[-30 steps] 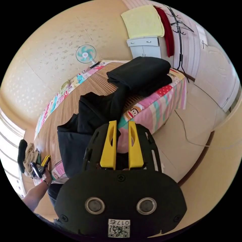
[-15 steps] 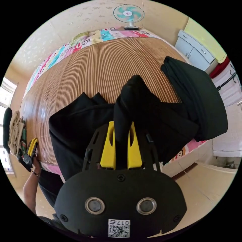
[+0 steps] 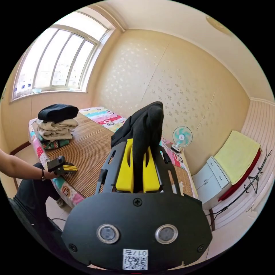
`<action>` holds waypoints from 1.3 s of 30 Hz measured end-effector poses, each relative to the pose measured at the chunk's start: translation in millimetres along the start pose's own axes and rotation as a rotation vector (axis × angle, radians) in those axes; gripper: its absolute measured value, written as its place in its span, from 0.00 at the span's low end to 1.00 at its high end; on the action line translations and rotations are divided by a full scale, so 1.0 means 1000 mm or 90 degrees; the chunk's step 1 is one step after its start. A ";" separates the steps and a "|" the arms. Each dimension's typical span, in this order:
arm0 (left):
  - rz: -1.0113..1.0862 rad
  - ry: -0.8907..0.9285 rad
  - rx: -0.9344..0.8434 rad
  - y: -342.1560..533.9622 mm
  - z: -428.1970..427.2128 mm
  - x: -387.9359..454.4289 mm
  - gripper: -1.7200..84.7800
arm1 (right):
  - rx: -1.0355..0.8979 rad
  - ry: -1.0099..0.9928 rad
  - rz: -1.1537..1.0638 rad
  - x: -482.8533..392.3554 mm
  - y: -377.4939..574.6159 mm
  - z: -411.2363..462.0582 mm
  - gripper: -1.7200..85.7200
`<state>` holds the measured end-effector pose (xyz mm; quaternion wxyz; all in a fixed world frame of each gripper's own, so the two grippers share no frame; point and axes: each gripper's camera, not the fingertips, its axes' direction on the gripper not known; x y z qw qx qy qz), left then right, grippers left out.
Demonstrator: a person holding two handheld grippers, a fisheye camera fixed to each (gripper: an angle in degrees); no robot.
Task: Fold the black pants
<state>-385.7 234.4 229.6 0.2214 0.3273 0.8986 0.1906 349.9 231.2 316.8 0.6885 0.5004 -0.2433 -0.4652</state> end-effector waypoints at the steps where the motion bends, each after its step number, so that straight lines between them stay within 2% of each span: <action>1: -0.039 0.047 0.021 0.004 -0.011 -0.010 0.03 | 0.023 -0.014 -0.003 -0.004 -0.006 -0.018 0.06; 3: -0.201 0.256 0.173 0.032 -0.063 -0.051 0.05 | 0.058 -0.037 0.005 -0.006 -0.011 -0.045 0.06; 5: -0.225 0.402 0.288 0.055 -0.097 -0.063 0.11 | 0.098 -0.065 0.015 -0.009 -0.014 -0.072 0.06; 6: -0.228 0.451 0.312 0.065 -0.115 -0.062 0.16 | 0.123 -0.070 0.020 -0.012 -0.017 -0.090 0.06; 9: -0.172 0.496 0.315 0.089 -0.159 -0.044 0.22 | 0.173 -0.024 0.020 -0.026 -0.026 -0.133 0.07; 11: -0.132 0.468 0.328 0.107 -0.189 -0.032 0.22 | 0.198 -0.024 0.008 -0.034 -0.033 -0.156 0.07; 14: -0.102 0.354 0.363 0.127 -0.253 -0.016 0.23 | 0.234 -0.032 0.004 -0.041 -0.043 -0.199 0.08; 17: -0.068 0.264 0.470 0.145 -0.330 -0.009 0.26 | 0.263 0.030 0.057 -0.040 -0.048 -0.245 0.08; 22: -0.003 0.203 0.635 0.161 -0.445 -0.024 0.26 | 0.384 -0.070 0.115 -0.007 -0.035 -0.332 0.08; 24: 0.033 0.138 0.697 0.175 -0.496 -0.029 0.26 | 0.417 -0.044 0.147 0.004 -0.028 -0.363 0.08; 26: 0.025 0.124 0.758 0.196 -0.527 -0.033 0.24 | 0.449 -0.029 0.179 0.017 -0.019 -0.392 0.07; 29: 0.022 0.162 0.842 0.229 -0.563 -0.039 0.21 | 0.514 -0.079 0.235 0.044 0.001 -0.431 0.07; 32: -0.014 0.210 0.861 0.249 -0.583 -0.043 0.22 | 0.544 -0.084 0.282 0.059 0.015 -0.458 0.07; 35: -0.047 0.064 0.859 0.265 -0.595 -0.021 0.24 | 0.573 -0.096 0.296 0.063 0.027 -0.470 0.07; 37: 0.022 0.113 0.823 0.259 -0.593 -0.010 0.24 | 0.579 -0.170 0.254 0.058 0.029 -0.474 0.08; 39: 0.151 0.267 0.735 0.241 -0.577 0.006 0.23 | 0.555 -0.156 0.258 0.048 0.026 -0.476 0.08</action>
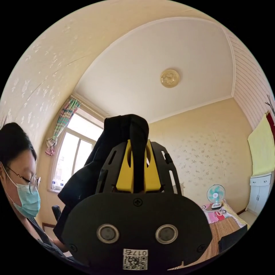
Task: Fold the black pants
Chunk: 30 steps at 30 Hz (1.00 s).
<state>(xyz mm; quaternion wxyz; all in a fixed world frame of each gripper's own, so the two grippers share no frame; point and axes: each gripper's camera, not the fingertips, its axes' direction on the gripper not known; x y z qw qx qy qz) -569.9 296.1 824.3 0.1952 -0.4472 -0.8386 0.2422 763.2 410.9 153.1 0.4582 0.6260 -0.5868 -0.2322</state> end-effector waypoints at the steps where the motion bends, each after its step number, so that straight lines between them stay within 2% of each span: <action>1: 0.003 0.047 -0.017 0.004 0.007 0.001 0.23 | 0.004 0.042 -0.013 -0.008 0.002 0.001 0.08; 3: -0.009 0.158 -0.049 0.024 0.026 0.007 0.23 | 0.019 0.100 -0.044 -0.018 0.005 0.004 0.08; 5: -0.034 0.170 -0.060 0.034 0.035 0.008 0.21 | 0.026 0.113 -0.056 -0.019 0.006 0.008 0.08; 7: -0.060 0.164 -0.079 0.039 0.046 0.005 0.20 | 0.006 0.070 -0.039 -0.011 0.006 0.019 0.08; 10: -0.033 0.108 -0.091 0.033 0.056 0.013 0.16 | -0.029 0.065 -0.024 -0.002 0.012 0.039 0.09; 12: 0.005 -0.037 -0.012 0.024 0.044 0.023 0.06 | -0.037 0.084 -0.023 0.006 0.018 0.051 0.09; 14: -0.014 -0.154 0.065 0.009 0.033 0.011 0.03 | -0.063 0.108 -0.038 0.018 0.019 0.065 0.09; 16: -0.052 -0.143 0.108 -0.018 0.026 -0.028 0.02 | -0.114 0.127 -0.028 0.046 0.018 0.087 0.09; 18: -0.192 -0.048 0.117 -0.050 0.020 -0.104 0.01 | -0.139 0.111 0.009 0.077 0.021 0.096 0.09; 21: -0.257 0.005 0.135 -0.060 0.020 -0.160 0.01 | -0.158 0.074 0.071 0.121 0.037 0.096 0.08; 24: -0.239 -0.035 0.173 -0.042 0.020 -0.167 0.01 | -0.193 0.039 0.095 0.143 0.072 0.098 0.06; 27: -0.229 -0.089 0.194 -0.014 0.041 -0.162 0.01 | -0.175 0.057 0.161 0.166 0.120 0.102 0.04; 30: -0.255 -0.135 0.154 -0.006 0.093 -0.193 0.01 | -0.161 0.078 0.189 0.206 0.156 0.143 0.04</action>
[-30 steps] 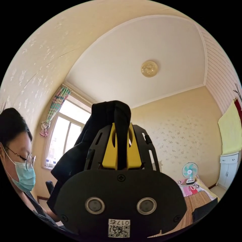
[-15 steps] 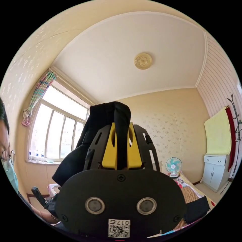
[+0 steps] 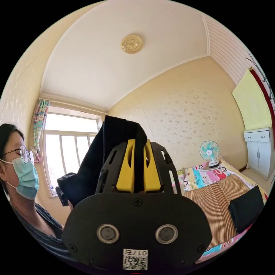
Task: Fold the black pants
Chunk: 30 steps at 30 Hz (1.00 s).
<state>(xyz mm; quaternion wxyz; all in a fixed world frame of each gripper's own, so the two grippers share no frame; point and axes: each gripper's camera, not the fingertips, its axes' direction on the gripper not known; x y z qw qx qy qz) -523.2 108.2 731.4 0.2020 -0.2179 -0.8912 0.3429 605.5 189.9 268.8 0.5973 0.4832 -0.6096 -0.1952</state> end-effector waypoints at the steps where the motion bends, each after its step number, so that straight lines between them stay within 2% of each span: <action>1: -0.004 -0.010 -0.012 -0.003 0.019 -0.008 0.01 | -0.011 0.030 -0.003 0.017 -0.010 0.040 0.04; 2: 0.000 -0.031 -0.033 -0.015 0.067 -0.028 0.01 | -0.020 0.048 -0.005 0.027 -0.018 0.065 0.04; 4: 0.031 -0.075 -0.084 -0.045 0.164 -0.064 0.02 | -0.092 0.099 0.015 0.086 -0.067 0.204 0.06; 6: 0.043 -0.161 -0.200 -0.082 0.304 -0.136 0.06 | -0.147 0.148 0.065 0.141 -0.089 0.307 0.08; 7: 0.044 -0.188 -0.229 -0.085 0.332 -0.156 0.06 | -0.238 0.223 0.068 0.170 -0.086 0.365 0.09; 9: 0.084 -0.340 -0.399 -0.060 0.407 -0.227 0.07 | -0.347 0.363 0.103 0.199 -0.059 0.414 0.08; 10: 0.085 -0.373 -0.447 -0.047 0.416 -0.243 0.07 | -0.387 0.411 0.094 0.207 -0.030 0.432 0.08; 11: 0.082 -0.391 -0.502 -0.017 0.420 -0.270 0.09 | -0.403 0.403 0.070 0.208 -0.013 0.439 0.07; 13: 0.054 -0.318 -0.524 0.039 0.399 -0.300 0.10 | -0.486 0.307 -0.057 0.205 0.081 0.449 0.07; 15: 0.022 -0.254 -0.604 0.132 0.353 -0.329 0.11 | -0.581 0.271 -0.117 0.209 0.168 0.438 0.08; 17: -0.008 -0.274 -0.671 0.204 0.308 -0.342 0.12 | -0.678 0.272 -0.124 0.218 0.257 0.415 0.09; 19: -0.035 -0.280 -0.734 0.262 0.264 -0.348 0.13 | -0.783 0.253 -0.058 0.228 0.350 0.373 0.09; 21: -0.052 -0.314 -0.769 0.306 0.206 -0.346 0.14 | -0.813 0.211 0.001 0.222 0.396 0.342 0.09; 26: -0.088 -0.394 -0.744 0.322 0.129 -0.333 0.17 | -0.802 0.139 0.071 0.170 0.442 0.302 0.10; 30: -0.217 -0.377 -0.844 0.370 0.107 -0.334 0.17 | -0.787 0.059 0.146 0.145 0.456 0.303 0.10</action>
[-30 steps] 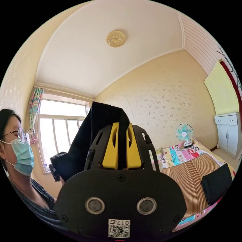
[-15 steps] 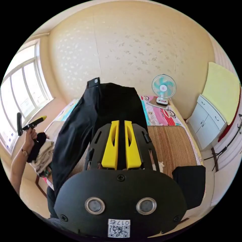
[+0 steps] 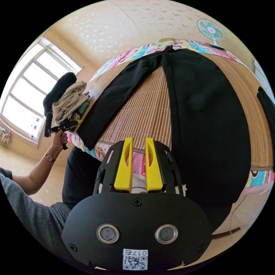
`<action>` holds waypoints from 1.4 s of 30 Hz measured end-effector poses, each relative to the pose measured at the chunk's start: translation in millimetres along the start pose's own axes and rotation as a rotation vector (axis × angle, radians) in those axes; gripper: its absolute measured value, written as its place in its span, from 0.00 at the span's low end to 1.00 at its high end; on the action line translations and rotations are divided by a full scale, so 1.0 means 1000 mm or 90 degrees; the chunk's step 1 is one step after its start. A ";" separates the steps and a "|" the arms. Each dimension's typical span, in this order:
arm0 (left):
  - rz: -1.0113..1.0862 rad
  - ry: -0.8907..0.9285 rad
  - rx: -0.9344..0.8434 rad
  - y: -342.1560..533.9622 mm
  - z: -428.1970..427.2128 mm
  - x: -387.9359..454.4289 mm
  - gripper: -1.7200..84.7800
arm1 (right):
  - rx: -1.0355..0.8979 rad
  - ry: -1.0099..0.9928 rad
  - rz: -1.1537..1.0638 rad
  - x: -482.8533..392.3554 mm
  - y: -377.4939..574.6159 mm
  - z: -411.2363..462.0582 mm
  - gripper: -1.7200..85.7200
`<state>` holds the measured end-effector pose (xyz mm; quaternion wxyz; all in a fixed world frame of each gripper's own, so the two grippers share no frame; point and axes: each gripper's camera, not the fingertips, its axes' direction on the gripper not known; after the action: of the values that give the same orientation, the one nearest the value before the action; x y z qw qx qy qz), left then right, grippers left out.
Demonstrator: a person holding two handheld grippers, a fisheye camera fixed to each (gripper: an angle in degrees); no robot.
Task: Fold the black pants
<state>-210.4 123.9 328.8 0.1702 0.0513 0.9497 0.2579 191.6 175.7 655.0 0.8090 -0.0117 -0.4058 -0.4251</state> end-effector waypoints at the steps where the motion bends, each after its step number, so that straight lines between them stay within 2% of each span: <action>1: 0.002 -0.012 0.020 0.005 -0.001 0.004 0.16 | -0.013 -0.031 -0.012 -0.006 -0.002 0.008 0.11; 2: 0.002 -0.044 0.034 0.014 -0.002 0.012 0.14 | -0.016 -0.041 -0.021 -0.010 -0.004 0.012 0.11; 4: -0.002 -0.035 0.008 0.022 0.007 0.021 0.10 | -0.022 -0.060 -0.045 -0.025 -0.017 0.027 0.12; 8: -0.041 0.069 0.006 0.045 0.022 0.027 0.07 | -0.050 -0.090 -0.075 -0.049 -0.042 0.064 0.12; 10: -0.029 0.129 -0.011 0.050 0.026 0.029 0.06 | -0.051 -0.019 -0.075 -0.058 -0.045 0.082 0.09; 13: 0.029 0.243 -0.008 0.058 0.014 0.030 0.04 | -0.072 -0.059 -0.059 -0.060 -0.039 0.069 0.07; 16: 0.119 0.359 0.015 0.074 -0.008 0.029 0.04 | -0.035 -0.101 -0.138 -0.062 -0.011 0.043 0.06; 18: 0.150 0.409 -0.013 0.091 -0.005 0.024 0.03 | -0.068 -0.115 -0.157 -0.051 0.005 0.043 0.06; 19: 0.149 0.400 -0.028 0.096 -0.001 0.023 0.03 | -0.091 -0.131 -0.148 -0.040 0.015 0.042 0.06; 21: 0.106 0.282 -0.083 0.115 0.017 0.022 0.03 | -0.097 -0.119 -0.107 -0.020 0.028 0.032 0.05; 24: 0.078 0.195 -0.062 0.139 0.019 0.024 0.02 | 0.008 -0.014 -0.008 0.023 0.053 -0.022 0.06; 28: 0.058 0.182 -0.005 0.155 0.009 0.032 0.02 | 0.141 0.202 0.221 0.109 0.092 -0.102 0.09; 31: 0.076 0.192 0.033 0.158 0.003 0.043 0.01 | 0.200 0.324 0.324 0.154 0.122 -0.123 0.11; 32: 0.082 0.189 0.045 0.158 0.001 0.049 0.01 | 0.201 0.320 0.328 0.160 0.126 -0.123 0.11; 34: 0.094 0.180 0.061 0.157 -0.002 0.060 0.01 | 0.156 0.203 0.318 0.184 0.135 -0.112 0.14; 36: 0.104 0.173 0.081 0.158 -0.004 0.074 0.01 | 0.108 0.133 0.343 0.201 0.143 -0.096 0.14; 38: 0.103 0.188 0.092 0.160 -0.002 0.082 0.01 | 0.115 0.100 0.340 0.206 0.154 -0.095 0.12; 41: 0.088 0.226 0.098 0.168 0.002 0.090 0.01 | 0.252 -0.071 0.231 0.199 0.182 -0.131 0.07; 42: 0.084 0.242 0.105 0.173 0.003 0.093 0.01 | 0.386 -0.239 0.140 0.198 0.204 -0.152 0.06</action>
<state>-294.5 291.8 386.8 -0.0339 0.0771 0.9771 0.1952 492.9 116.1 751.6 0.7282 0.1075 -0.6507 -0.1866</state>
